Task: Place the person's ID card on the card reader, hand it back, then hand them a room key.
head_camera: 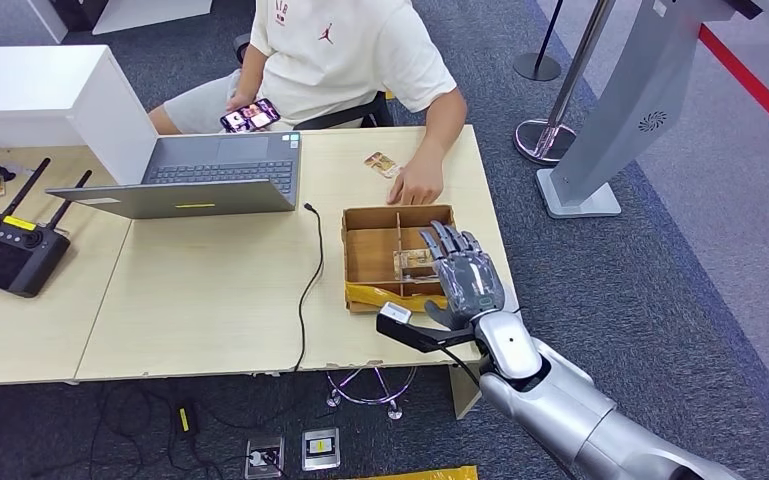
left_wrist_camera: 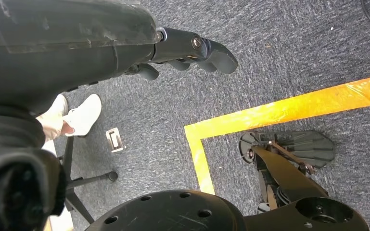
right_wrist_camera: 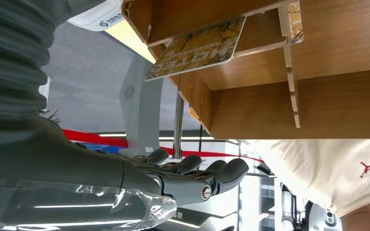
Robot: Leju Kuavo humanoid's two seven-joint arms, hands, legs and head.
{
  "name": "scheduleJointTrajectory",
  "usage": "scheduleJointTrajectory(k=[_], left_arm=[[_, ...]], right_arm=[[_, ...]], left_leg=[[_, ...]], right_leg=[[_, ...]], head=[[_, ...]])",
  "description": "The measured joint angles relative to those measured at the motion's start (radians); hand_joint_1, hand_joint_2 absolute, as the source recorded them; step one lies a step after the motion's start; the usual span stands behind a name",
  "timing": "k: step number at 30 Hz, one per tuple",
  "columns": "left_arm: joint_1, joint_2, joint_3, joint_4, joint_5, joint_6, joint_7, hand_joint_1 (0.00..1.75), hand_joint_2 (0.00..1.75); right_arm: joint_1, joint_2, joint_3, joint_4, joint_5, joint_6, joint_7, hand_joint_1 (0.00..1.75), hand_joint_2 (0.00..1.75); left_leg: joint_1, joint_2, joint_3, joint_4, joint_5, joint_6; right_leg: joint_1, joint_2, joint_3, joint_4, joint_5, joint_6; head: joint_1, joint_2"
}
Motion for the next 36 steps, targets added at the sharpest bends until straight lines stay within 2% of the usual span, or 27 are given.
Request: scheduleJointTrajectory(k=[33, 36], left_arm=[[0.0, 0.0, 0.0, 0.0, 0.0, 0.0, 0.0, 0.0, 0.0], [0.001, 0.0, 0.0, 0.0, 0.0, 0.0, 0.0, 0.0, 0.0]], right_arm=[[-0.008, 0.0, 0.035, 0.043, -0.022, 0.006, 0.012, 0.0, 1.75], [-0.01, 0.0, 0.039, 0.054, -0.044, 0.008, 0.013, 1.31, 1.75]], left_leg=[[0.0, 0.0, 0.0, 0.0, 0.0, 0.0], [0.0, 0.0, 0.0, 0.0, 0.0, 0.0]], right_leg=[[0.0, 0.0, 0.0, 0.0, 0.0, 0.0], [0.0, 0.0, 0.0, 0.0, 0.0, 0.0]], head=[[0.0, 0.0], [0.0, 0.0]])
